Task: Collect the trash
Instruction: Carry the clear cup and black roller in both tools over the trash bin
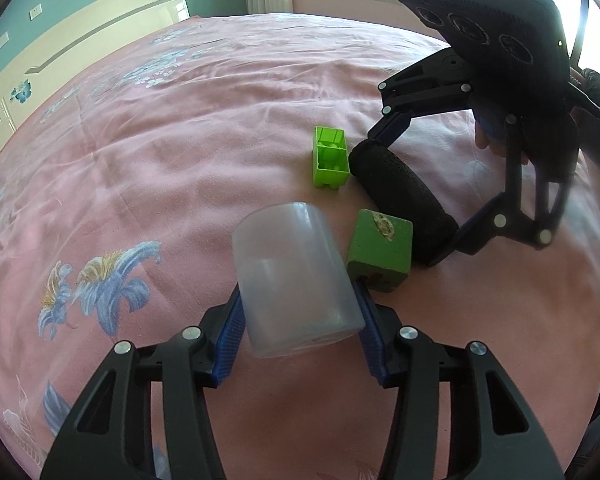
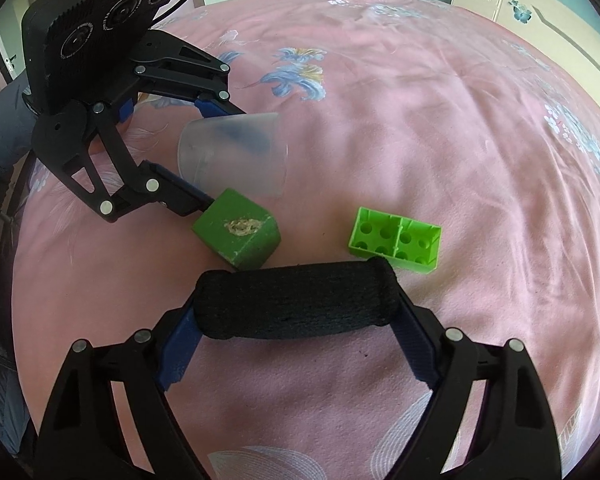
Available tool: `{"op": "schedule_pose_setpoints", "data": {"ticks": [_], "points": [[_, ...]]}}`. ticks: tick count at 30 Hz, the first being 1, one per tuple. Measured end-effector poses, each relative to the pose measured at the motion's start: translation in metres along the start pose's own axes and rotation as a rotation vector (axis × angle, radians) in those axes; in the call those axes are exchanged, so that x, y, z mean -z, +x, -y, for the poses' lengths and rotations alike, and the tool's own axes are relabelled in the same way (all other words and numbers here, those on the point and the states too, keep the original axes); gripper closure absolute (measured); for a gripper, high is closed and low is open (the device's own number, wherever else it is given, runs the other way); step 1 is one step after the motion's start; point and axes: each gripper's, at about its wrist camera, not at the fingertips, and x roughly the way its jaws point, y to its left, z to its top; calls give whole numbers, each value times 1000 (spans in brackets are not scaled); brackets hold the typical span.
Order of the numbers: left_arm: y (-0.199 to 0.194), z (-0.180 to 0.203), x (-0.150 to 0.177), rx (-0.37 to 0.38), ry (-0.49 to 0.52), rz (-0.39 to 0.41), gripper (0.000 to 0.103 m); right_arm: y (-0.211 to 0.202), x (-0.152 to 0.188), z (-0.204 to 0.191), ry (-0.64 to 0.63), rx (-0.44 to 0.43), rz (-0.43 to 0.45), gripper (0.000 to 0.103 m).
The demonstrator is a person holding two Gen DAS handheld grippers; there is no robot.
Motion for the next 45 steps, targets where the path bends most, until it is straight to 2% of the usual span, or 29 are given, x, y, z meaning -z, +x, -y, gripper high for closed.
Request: {"op": "schedule_pose_setpoints", "data": {"ticks": [12,27,33,45], "points": [[-5,3,3,-25,0,-2,51,-6,5,-2,9,6,5,19],[-30,17,11,-67,6,2,51,-40,18,-25,13,39,26,19],[-49,29,21,-88,3,6,51,-64,28,-42,26,56,52,19],[-107,67,49,-142,-7,29,51,-127,57,-104,26,114,94,19]]}}
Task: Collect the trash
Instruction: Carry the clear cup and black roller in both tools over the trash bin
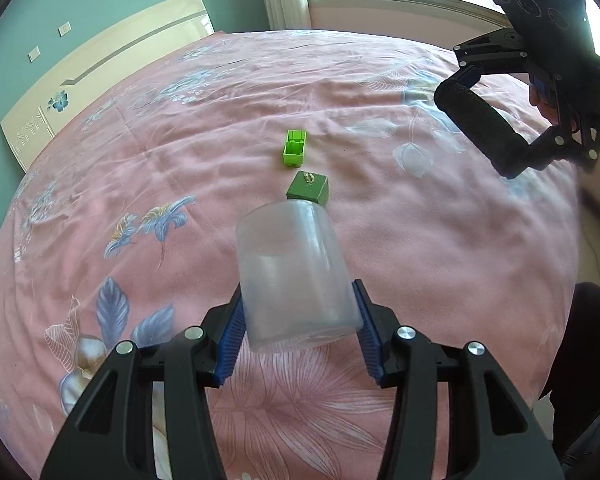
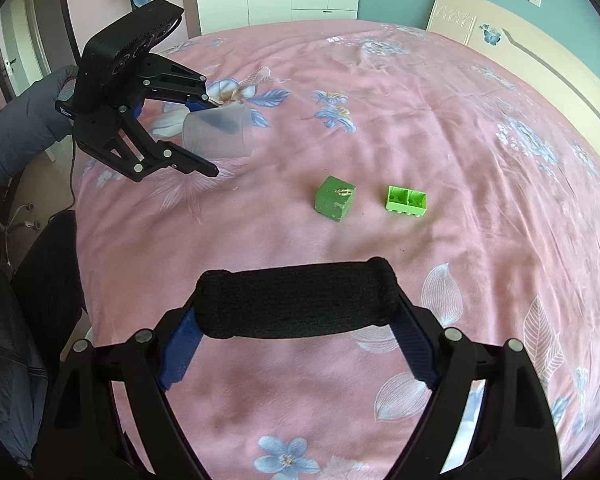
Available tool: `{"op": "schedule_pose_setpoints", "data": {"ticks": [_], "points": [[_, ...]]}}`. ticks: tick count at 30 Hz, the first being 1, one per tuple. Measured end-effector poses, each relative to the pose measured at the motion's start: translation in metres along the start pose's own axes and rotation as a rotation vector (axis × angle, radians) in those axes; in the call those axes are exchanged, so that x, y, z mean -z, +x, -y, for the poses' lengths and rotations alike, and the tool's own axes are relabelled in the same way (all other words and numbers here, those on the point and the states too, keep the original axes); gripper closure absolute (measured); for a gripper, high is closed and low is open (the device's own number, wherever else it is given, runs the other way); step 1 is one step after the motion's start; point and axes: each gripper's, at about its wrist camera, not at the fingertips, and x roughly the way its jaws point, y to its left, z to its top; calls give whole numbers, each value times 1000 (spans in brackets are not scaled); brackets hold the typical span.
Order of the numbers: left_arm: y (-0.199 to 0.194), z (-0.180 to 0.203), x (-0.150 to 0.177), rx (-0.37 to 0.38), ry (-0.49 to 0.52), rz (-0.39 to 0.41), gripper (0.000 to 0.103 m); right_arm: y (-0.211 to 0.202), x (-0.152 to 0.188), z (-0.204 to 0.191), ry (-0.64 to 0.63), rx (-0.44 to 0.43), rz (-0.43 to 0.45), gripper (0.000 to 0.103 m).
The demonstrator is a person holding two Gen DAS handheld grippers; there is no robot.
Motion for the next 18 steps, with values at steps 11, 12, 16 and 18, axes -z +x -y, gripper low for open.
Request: {"op": "schedule_pose_setpoints", "data": {"ticks": [11,12,16,18], "points": [[-68,29,38,-48,-12,21,51,-66,39,-74,-6,30,39,19],[-73,33,43,-46,-10,22,51,-71,43,-83,-14,30,40,19],[-96,51,62,-46,0,32,51,-86,57,-115,-35,22,38,19],[-105,59,72,-45,3,36,51,-91,62,-129,-51,25,32,19]]}}
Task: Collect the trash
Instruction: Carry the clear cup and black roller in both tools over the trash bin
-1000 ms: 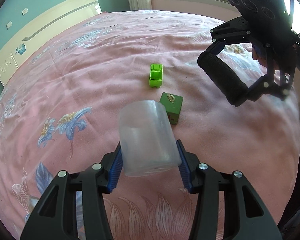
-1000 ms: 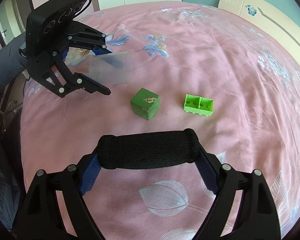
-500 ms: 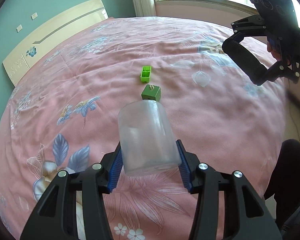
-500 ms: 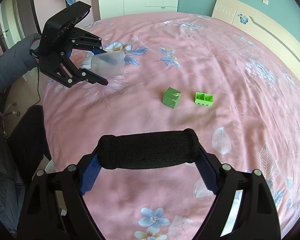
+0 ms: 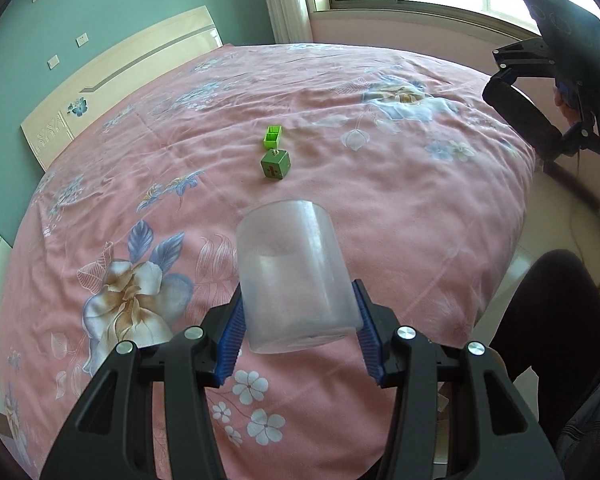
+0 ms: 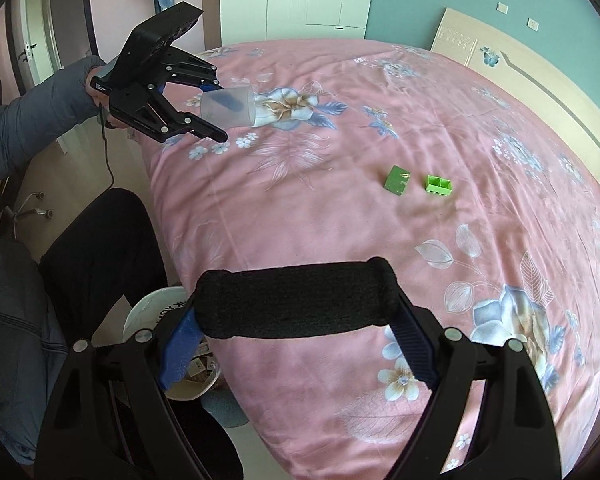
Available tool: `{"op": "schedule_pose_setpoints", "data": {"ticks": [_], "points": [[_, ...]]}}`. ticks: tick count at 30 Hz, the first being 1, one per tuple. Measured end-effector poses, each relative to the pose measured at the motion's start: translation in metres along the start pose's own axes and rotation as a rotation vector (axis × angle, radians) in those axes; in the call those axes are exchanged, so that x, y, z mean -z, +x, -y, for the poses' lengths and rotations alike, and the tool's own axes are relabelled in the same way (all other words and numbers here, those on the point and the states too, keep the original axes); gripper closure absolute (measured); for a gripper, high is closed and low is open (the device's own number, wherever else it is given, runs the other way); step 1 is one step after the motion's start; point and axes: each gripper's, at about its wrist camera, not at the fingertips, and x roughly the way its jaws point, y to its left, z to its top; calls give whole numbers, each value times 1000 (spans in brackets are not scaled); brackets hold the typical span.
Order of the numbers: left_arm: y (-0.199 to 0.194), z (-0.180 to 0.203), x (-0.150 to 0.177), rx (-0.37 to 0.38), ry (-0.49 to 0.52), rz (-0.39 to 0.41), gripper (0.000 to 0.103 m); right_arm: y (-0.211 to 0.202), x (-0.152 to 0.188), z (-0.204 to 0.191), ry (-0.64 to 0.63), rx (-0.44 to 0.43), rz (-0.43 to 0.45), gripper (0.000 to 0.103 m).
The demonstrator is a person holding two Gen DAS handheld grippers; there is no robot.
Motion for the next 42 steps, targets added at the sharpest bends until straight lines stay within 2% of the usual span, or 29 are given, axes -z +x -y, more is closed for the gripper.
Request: {"op": "schedule_pose_setpoints", "data": {"ticks": [9,19,28,42], "points": [[-34,34,38,21,17,7,51,-16,18,-57,-48,-19,-10,19],[-58,94,80,91,62,17,50,7,43,-120,-78,-85,-22,19],[-48,135,116,159,100,-26,50,43,64,-156,-73,-156,-62,19],[3,158,158,242,28,-125,50,112,88,-188,-61,-257,-156,19]]}}
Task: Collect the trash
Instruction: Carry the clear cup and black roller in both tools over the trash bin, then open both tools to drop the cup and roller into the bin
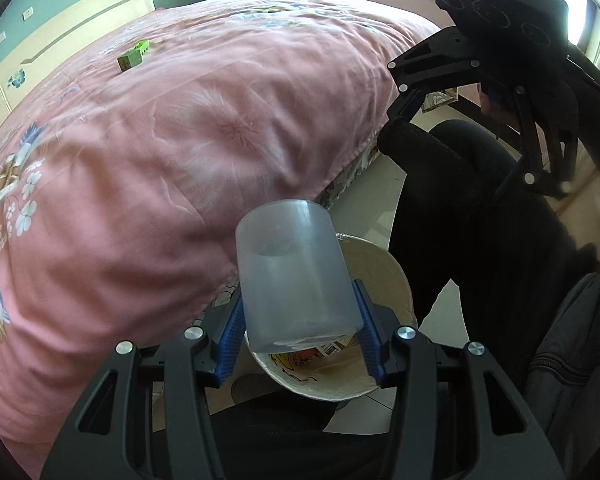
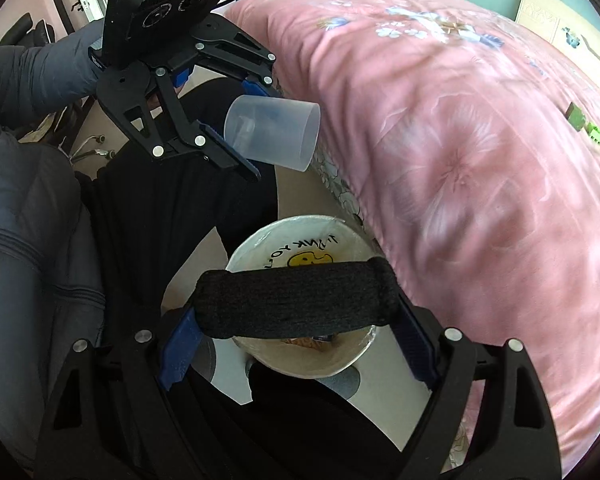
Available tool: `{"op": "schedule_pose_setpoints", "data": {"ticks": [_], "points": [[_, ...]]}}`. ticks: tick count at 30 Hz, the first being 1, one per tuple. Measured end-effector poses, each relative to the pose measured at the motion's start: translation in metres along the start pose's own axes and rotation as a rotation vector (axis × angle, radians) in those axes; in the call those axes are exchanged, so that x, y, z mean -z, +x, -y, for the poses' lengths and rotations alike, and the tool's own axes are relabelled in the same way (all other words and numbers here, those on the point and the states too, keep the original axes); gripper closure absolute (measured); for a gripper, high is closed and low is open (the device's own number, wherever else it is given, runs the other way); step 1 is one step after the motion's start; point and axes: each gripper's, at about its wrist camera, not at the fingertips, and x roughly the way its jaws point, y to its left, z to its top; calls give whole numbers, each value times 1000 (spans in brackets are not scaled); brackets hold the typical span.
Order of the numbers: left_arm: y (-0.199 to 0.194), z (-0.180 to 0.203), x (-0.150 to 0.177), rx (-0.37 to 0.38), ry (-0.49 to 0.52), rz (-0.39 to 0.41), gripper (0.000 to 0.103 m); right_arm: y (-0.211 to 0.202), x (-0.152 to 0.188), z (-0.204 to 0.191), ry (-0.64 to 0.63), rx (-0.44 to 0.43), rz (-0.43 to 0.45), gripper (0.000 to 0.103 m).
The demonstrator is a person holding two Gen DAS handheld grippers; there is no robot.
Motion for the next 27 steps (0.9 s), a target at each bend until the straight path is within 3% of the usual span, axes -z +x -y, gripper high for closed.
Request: {"op": "schedule_pose_setpoints", "data": {"ticks": [14,27], "points": [[55,-10,28,39,-84,-100,50,59,9,-2,36,-70,-80,19],[89,-9,36,56,-126,-169,52,102,7,7,55,-63,-149,19]]}}
